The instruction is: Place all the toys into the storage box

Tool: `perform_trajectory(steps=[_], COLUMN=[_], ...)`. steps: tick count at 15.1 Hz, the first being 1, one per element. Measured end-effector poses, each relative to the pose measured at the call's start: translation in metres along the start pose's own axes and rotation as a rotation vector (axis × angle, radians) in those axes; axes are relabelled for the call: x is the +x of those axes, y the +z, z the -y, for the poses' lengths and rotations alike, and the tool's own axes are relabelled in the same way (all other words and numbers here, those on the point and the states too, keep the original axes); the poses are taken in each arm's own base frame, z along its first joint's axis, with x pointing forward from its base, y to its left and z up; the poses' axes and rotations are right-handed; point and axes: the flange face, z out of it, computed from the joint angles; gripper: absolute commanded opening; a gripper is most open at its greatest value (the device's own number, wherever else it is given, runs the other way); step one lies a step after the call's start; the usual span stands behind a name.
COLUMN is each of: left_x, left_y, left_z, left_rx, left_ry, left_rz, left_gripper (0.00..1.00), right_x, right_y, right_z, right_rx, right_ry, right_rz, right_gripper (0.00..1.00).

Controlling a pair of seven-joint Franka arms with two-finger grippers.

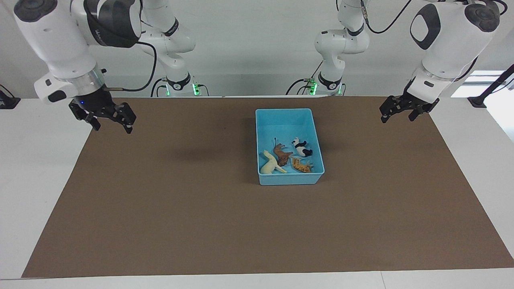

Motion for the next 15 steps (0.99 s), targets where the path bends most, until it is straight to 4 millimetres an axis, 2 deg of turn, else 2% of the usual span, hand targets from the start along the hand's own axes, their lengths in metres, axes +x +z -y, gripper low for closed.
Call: perform_trajectory(steps=[3, 7, 10, 15], left_x=[0.0, 0.0, 0.0, 0.0], left_y=[0.0, 0.0, 0.0, 0.0], left_z=[0.0, 0.0, 0.0, 0.0], left_rx=[0.0, 0.0, 0.0, 0.0], left_ry=[0.0, 0.0, 0.0, 0.0], left_rz=[0.001, 0.001, 0.001, 0.001], left_gripper=[1.0, 1.0, 1.0, 1.0], right_x=[-0.019, -0.029, -0.039, -0.04], right_y=[-0.02, -0.024, -0.026, -0.027], right_z=[-0.028, -0.066, -0.072, -0.072], right_rx=[0.005, 0.007, 0.009, 0.01], right_ry=[0.004, 0.004, 0.014, 0.014], right_rz=[0.01, 0.031, 0.066, 0.065], right_gripper=[1.0, 1.0, 1.0, 1.0])
